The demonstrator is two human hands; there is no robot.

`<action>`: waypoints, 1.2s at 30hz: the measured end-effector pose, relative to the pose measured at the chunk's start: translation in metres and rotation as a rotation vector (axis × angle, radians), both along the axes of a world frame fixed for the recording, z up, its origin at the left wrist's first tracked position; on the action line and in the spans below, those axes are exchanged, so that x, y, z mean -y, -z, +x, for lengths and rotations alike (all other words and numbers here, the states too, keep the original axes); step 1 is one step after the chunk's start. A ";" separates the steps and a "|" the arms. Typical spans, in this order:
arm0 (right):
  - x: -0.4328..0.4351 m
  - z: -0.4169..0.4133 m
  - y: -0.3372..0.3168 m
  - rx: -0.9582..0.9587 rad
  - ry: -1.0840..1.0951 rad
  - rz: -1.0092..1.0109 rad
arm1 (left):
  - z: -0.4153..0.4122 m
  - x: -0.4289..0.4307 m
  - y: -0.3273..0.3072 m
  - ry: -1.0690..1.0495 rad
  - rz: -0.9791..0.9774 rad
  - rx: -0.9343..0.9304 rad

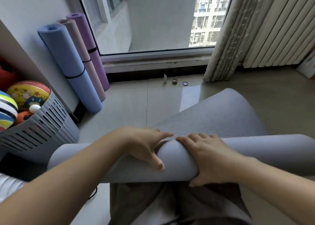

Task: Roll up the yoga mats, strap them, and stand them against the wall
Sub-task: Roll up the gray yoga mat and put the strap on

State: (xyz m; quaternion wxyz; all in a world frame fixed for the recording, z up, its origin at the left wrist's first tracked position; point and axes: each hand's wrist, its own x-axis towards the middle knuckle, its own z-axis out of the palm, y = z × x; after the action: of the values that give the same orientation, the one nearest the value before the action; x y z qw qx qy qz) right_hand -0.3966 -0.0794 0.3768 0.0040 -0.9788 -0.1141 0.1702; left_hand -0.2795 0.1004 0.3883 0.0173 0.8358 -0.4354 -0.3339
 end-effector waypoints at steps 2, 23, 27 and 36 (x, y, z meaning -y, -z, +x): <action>0.010 0.028 -0.005 -0.124 0.037 0.101 | -0.017 -0.003 -0.001 0.024 -0.075 0.253; 0.018 0.026 -0.069 0.139 -0.053 -0.056 | -0.010 -0.005 -0.038 -0.036 -0.262 0.224; 0.012 0.001 -0.039 -0.057 -0.053 0.018 | -0.031 -0.007 -0.016 0.023 -0.162 0.004; 0.009 -0.007 -0.021 -0.100 -0.050 0.003 | -0.016 -0.004 0.006 -0.005 0.030 -0.208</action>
State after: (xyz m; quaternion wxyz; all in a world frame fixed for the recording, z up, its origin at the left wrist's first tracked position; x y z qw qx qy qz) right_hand -0.4041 -0.0883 0.3979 0.0070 -0.9659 -0.1386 0.2187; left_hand -0.2958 0.1042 0.3825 0.0507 0.7980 -0.4242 -0.4251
